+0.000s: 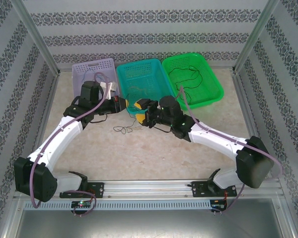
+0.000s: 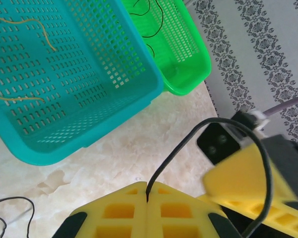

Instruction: Untangle the cables

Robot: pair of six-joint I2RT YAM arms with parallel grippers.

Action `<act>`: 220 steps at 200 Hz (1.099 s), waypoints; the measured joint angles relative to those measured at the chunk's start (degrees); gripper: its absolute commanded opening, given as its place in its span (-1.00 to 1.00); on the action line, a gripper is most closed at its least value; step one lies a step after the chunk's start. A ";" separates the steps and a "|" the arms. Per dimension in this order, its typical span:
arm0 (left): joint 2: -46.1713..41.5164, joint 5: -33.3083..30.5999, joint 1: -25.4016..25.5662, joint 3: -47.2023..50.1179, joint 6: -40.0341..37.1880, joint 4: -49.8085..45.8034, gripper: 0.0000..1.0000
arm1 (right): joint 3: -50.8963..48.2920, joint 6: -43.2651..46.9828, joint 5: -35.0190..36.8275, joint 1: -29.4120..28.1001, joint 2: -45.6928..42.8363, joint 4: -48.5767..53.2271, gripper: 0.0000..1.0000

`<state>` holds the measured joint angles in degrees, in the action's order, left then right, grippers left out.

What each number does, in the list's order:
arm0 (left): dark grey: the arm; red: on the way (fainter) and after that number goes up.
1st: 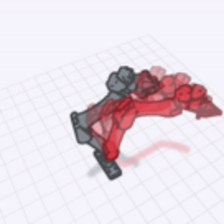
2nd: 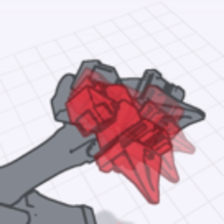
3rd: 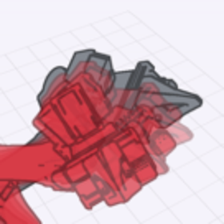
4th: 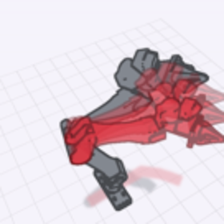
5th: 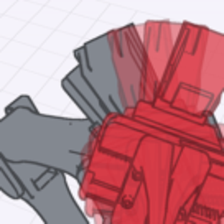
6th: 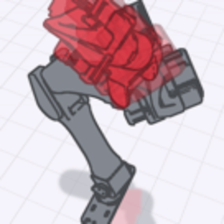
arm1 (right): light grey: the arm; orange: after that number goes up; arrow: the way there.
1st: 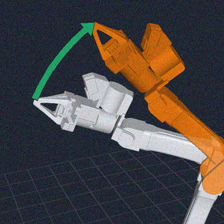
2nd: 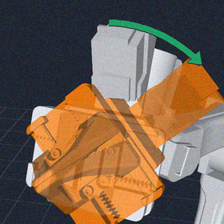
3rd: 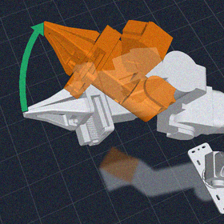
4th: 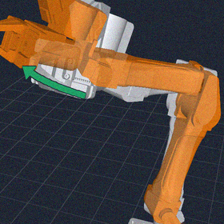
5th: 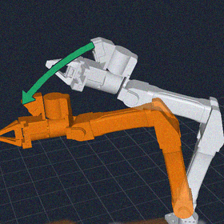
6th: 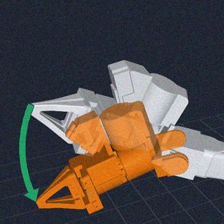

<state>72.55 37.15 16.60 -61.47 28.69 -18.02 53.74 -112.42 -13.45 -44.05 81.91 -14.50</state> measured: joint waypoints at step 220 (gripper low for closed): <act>-2.73 -24.13 11.37 10.10 16.72 -11.30 -0.10 | -11.34 52.89 -8.44 31.93 -23.54 40.70 -1.00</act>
<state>69.82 13.02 27.97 -51.37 45.41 -29.32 42.39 -59.53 -21.89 -12.12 58.37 26.20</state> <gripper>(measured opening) 0.531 0.057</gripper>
